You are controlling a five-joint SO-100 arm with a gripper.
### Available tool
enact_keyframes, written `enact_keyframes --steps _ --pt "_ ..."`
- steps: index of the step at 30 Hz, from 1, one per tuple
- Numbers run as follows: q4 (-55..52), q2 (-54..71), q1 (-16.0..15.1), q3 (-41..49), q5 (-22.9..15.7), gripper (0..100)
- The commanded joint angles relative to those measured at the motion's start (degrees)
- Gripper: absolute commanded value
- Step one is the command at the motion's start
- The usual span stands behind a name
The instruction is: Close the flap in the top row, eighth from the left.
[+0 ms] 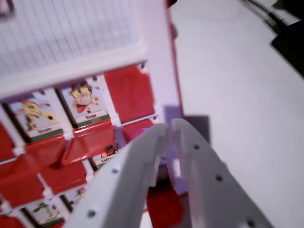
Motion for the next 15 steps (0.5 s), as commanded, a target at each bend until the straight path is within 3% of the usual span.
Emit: enact_keyframes --steps 1,5,15 --pt "1.8 16.5 -0.5 1.3 0.4 0" --pt "2.9 23.4 -2.3 6.8 0.1 0" --pt "3.5 39.0 -11.6 24.5 -1.3 0"
